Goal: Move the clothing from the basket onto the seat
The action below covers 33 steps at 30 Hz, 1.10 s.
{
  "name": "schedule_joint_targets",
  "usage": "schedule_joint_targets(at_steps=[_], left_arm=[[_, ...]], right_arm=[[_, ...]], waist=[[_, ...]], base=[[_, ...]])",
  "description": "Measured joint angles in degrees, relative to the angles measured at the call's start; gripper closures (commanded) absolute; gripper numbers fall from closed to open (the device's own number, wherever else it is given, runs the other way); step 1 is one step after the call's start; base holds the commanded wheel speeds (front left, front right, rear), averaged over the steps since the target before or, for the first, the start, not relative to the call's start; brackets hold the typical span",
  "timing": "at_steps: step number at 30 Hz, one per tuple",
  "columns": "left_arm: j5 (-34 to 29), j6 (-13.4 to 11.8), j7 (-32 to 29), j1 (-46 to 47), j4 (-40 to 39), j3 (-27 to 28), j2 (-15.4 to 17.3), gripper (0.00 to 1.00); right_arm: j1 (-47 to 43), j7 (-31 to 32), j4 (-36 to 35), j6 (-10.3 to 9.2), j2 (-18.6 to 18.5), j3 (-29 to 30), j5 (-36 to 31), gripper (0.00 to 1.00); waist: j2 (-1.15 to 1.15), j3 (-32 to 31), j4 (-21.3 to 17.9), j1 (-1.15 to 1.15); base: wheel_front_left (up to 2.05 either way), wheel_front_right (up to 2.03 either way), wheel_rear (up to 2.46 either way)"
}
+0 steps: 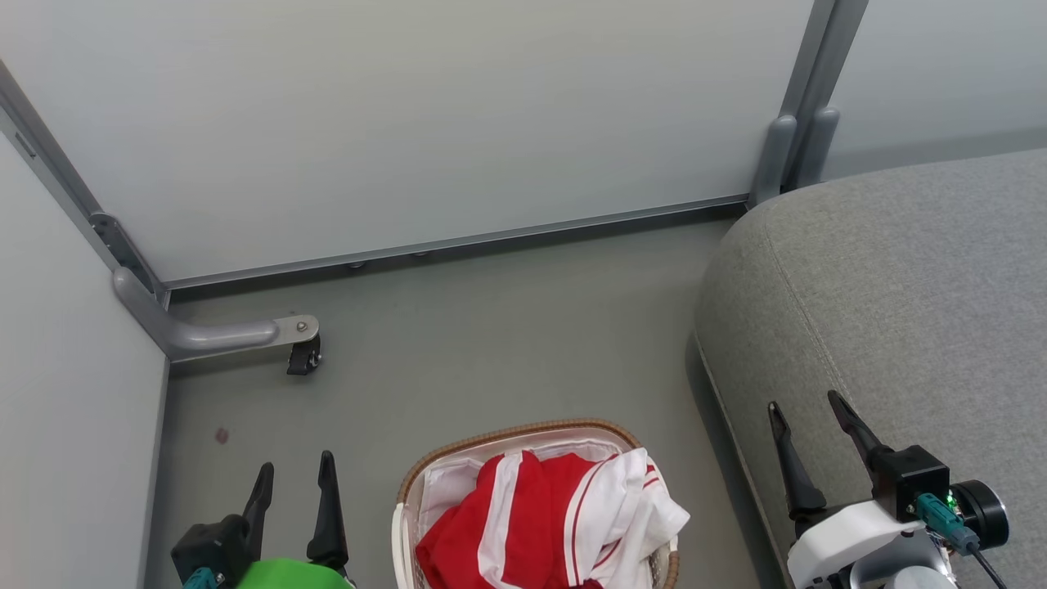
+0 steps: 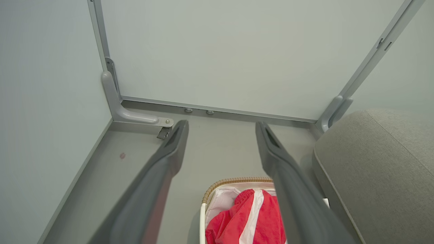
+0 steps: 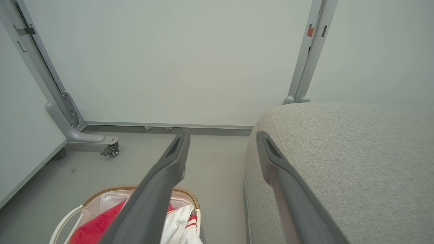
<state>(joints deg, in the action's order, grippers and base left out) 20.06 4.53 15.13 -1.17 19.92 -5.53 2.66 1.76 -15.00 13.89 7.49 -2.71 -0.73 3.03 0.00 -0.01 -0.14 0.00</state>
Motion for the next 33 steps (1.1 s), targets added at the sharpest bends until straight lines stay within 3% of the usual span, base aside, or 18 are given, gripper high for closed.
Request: schedule_joint_targets(at_steps=[18, 25, 33], left_arm=[[-0.1, 0.3, 0.0, 0.8, 0.2, -1.4, 0.0, 0.00], [-2.1, 0.6, 0.0, 7.0, 0.6, -3.0, 0.0, 0.00], [-6.0, 1.5, 0.0, 17.6, 6.3, -6.8, 0.0, 0.00]], right_arm=[[1.2, 0.0, -0.8, 0.00, 0.0, 0.0, 0.0, 0.00], [6.1, 0.0, -2.8, 0.00, 0.0, 0.0, 0.0, 0.00], [12.6, 0.0, -4.6, 0.00, -0.1, -0.6, 0.0, 0.00]], waist=[[0.00, 2.6, -0.4, 0.00], [0.00, 8.5, -0.9, 0.00], [0.00, 18.4, -2.0, 0.01]], base=[[0.00, 0.00, 0.00], [0.00, 0.00, 0.00], [0.00, 0.00, 0.00]])
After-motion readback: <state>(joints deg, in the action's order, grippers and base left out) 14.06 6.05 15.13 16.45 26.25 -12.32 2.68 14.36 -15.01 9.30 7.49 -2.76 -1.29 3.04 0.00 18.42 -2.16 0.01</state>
